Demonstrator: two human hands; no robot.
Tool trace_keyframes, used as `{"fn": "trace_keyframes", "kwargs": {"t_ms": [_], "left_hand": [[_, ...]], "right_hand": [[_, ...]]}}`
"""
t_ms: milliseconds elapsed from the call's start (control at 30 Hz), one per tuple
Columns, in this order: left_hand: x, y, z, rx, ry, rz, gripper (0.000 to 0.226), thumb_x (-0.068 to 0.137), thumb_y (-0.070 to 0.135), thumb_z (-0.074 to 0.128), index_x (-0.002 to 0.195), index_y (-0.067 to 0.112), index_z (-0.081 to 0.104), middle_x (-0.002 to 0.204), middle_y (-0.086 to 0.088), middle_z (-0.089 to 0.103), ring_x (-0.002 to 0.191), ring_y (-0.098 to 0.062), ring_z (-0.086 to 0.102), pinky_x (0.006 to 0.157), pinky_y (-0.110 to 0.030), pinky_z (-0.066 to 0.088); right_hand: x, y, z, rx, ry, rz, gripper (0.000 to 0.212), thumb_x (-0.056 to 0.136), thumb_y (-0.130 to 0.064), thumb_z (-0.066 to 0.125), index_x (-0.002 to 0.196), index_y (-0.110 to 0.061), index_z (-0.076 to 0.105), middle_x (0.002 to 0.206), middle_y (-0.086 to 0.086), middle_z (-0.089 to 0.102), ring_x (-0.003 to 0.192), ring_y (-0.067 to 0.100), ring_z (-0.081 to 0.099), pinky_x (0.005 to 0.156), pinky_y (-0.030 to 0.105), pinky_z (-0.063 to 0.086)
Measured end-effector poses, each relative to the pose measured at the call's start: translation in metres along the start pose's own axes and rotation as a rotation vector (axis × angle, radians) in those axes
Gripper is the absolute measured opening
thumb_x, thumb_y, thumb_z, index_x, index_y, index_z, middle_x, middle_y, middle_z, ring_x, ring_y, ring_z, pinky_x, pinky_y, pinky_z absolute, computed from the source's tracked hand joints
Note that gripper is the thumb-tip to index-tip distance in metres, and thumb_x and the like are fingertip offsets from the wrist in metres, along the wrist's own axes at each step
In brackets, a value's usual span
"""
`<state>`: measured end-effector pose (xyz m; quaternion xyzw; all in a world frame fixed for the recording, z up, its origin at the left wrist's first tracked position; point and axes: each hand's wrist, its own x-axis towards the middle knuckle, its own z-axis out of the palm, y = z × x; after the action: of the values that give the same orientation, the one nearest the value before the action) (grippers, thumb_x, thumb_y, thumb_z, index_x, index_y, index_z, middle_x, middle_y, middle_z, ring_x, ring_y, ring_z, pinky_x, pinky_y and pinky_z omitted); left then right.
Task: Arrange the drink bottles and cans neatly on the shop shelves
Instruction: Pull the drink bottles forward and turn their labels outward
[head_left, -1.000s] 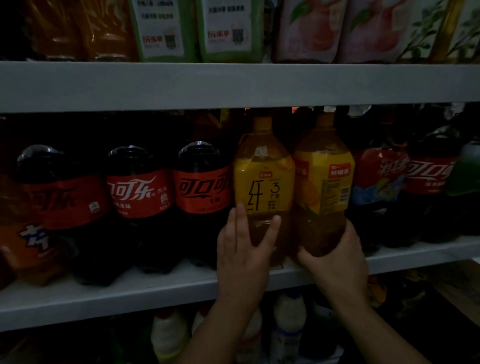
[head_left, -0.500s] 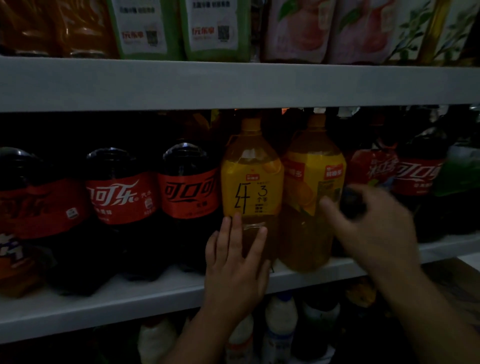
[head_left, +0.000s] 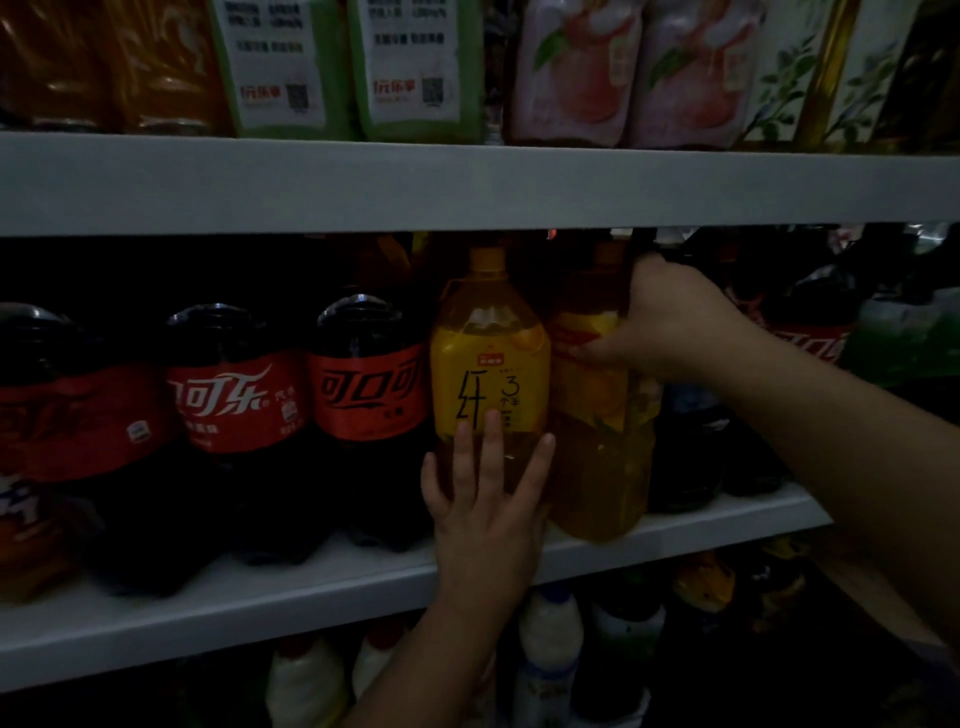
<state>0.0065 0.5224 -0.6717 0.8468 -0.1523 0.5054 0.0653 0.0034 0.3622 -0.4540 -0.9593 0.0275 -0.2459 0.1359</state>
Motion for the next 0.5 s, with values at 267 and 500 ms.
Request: {"fn": "trace_keyframes", "kwargs": {"t_ms": [267,500], "left_hand": [[-0.002,0.001,0.002,-0.023,-0.048,-0.003,0.081,0.082,0.045,0.065,0.151,0.031,0.024,0.159,-0.019,0.003,0.145,-0.041,0.006,0.111,-0.064,0.011],[-0.003,-0.004,0.002,-0.034,-0.063,0.007,0.096,0.077,0.049,0.072,0.151,0.025,0.017,0.159,-0.017,-0.001,0.146,-0.037,0.003,0.114,-0.059,0.009]], "right_hand": [[0.013,0.024,-0.011,0.108,-0.108,-0.057,0.086,0.048,-0.044,0.090,0.116,-0.023,0.041,0.098,-0.009,0.046,0.090,0.012,0.047,0.071,0.026,0.041],[0.022,0.049,-0.018,0.385,-0.353,-0.216,0.078,0.056,-0.030,0.089,0.120,-0.033,0.043,0.111,-0.019,0.056,0.102,0.003,0.056,0.083,0.024,0.048]]}}
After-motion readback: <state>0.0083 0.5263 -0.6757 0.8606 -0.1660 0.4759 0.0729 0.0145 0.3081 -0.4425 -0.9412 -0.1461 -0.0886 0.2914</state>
